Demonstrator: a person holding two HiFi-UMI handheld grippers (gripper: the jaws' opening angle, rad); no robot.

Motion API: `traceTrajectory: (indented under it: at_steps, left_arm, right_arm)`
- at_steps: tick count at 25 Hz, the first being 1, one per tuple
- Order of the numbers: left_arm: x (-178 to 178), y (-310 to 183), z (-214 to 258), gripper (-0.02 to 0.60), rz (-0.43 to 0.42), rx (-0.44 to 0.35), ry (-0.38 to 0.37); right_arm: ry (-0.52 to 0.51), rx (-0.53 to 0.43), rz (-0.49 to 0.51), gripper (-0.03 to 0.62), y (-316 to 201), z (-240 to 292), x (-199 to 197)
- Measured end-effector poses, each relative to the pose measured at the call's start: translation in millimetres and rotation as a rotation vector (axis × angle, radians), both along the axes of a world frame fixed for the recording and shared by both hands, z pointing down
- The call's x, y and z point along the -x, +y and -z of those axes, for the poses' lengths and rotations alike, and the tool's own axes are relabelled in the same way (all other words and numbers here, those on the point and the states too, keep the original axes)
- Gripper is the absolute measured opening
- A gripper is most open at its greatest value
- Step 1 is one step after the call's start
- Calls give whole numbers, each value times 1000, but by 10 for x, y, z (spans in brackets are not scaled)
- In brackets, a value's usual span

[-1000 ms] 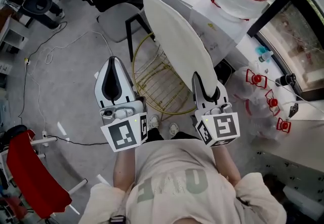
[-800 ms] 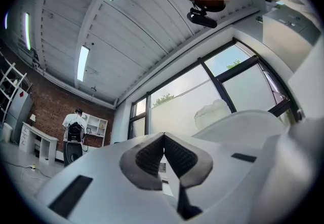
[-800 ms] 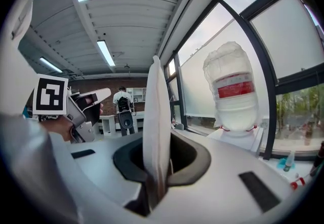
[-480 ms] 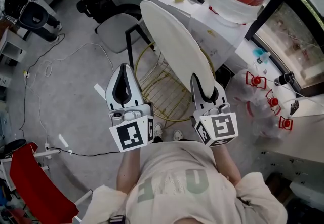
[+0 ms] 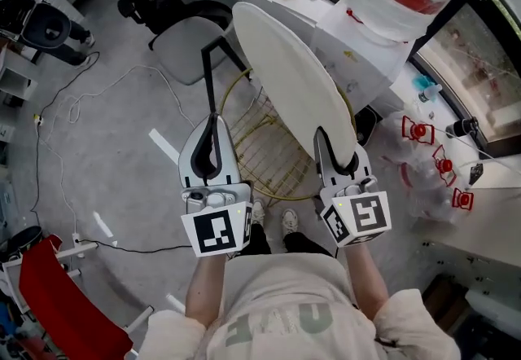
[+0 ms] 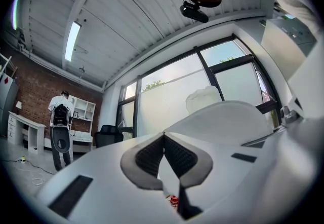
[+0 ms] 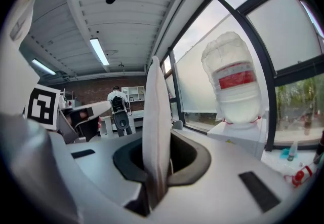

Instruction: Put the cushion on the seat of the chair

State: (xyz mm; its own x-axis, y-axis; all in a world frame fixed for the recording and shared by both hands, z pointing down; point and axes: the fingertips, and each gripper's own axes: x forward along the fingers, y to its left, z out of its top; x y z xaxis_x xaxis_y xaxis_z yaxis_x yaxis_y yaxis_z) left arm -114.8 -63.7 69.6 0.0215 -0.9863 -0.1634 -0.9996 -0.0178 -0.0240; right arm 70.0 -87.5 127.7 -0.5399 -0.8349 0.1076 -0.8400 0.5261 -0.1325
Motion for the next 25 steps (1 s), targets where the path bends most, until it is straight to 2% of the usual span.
traceTrajectory:
  at_steps: [6,14,17,21,23,25]
  left_arm:
    - [197,-259,-633,14,-10,57,-11]
    - [505,-341,-1851,14,36,187,14]
    - [608,-321,-2260,14,58,222,25]
    - [692,-164,-2864,14,63,284,43]
    - [665,-131,-2977,14,60,307,40]
    - [603,-130,-3011,14,50,323,34]
  right_arm:
    - [-116,123,0,43,-244,-588,180]
    - [-369,484,41,43,-158,-1868,282]
    - [-499,619,34,43,-73,-2315,299]
    - [-738,799,35,43,92,-2901,409]
    - [-835,851,22,43,90,-3011,409]
    - [-890,875,12,43,63,-3049,390]
